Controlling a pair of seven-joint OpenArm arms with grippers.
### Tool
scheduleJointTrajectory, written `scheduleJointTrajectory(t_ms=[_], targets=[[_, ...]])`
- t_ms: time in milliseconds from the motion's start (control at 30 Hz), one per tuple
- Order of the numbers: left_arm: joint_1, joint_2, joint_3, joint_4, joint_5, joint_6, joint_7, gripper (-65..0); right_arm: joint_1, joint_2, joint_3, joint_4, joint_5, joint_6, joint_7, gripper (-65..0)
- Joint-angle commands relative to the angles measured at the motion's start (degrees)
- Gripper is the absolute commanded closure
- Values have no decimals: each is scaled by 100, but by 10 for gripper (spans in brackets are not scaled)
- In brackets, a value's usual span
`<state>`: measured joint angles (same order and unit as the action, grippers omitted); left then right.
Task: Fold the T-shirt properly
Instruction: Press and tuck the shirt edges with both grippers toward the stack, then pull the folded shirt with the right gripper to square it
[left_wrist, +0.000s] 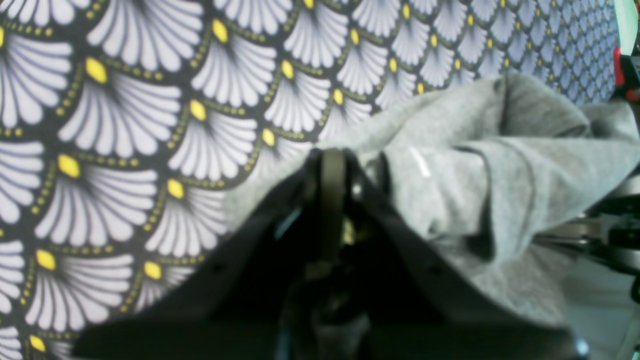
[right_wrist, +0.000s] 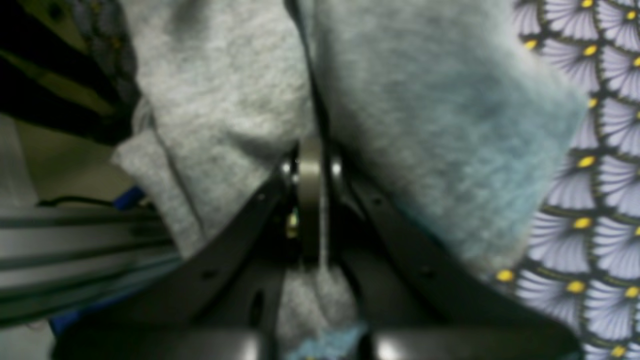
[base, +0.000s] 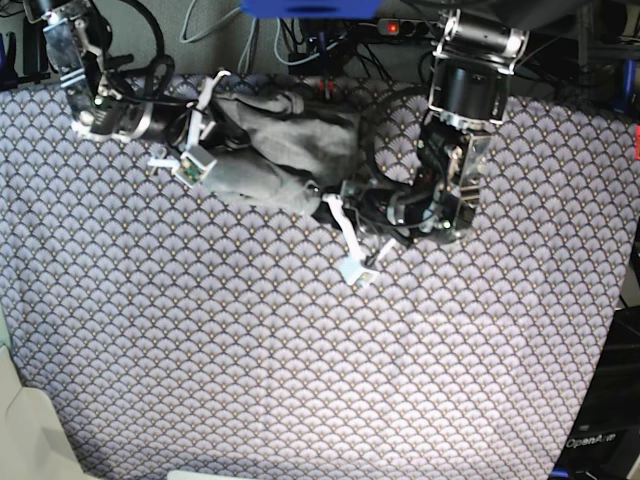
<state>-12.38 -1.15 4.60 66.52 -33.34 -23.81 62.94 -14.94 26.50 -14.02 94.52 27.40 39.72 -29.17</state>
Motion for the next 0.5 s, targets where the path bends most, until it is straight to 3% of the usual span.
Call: scheduleJointTrajectory(t_ms=[0, 167, 367, 467], targets=[[-94, -39, -25, 78, 104, 30, 67, 0, 65, 44, -79, -67, -72, 28, -41, 0], [-190, -48, -25, 86, -2, 30, 67, 0, 136, 62, -255, -208, -72, 28, 20, 0], [-366, -312, -25, 86, -969, 30, 76, 0, 83, 343, -211, 768, -414, 28, -33, 0], [-410, -514, -16, 86, -1417, 38, 76, 0, 83, 396, -79, 1313, -880, 28, -490, 0]])
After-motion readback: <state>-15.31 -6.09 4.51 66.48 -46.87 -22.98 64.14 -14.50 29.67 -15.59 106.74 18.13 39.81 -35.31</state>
